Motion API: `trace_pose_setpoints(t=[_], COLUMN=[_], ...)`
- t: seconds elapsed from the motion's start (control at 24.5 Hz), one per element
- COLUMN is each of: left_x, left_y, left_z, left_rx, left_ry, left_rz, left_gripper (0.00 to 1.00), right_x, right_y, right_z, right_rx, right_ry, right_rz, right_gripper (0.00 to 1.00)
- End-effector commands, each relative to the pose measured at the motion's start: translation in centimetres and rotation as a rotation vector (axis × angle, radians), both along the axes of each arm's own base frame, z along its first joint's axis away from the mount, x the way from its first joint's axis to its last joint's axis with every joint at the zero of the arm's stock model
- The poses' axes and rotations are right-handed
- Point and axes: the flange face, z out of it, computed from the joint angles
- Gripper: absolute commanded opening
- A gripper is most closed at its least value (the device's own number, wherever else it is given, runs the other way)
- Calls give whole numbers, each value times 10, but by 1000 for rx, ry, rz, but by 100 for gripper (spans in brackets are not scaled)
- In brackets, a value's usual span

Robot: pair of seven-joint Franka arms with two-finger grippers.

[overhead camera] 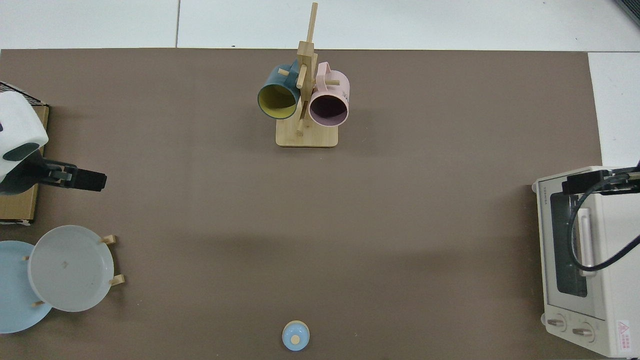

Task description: Put markers into pen holder

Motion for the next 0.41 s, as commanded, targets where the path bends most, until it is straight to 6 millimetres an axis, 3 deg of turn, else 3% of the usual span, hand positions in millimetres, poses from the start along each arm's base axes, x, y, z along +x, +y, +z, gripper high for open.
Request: trace_pose_setpoints(t=[0.0,0.37], left_x=[-2,-1], left_y=[-1,1], left_z=[3,8], left_rx=[-26,-8], left_ry=[44,97], left_rz=[68,131], left_gripper=[100,100], right_x=[-1,-1], right_y=[-1,-1], right_z=[4,4], right_rx=[6,6], right_ry=[-4,-4], right_rz=[-5,-5], right_gripper=[100,100])
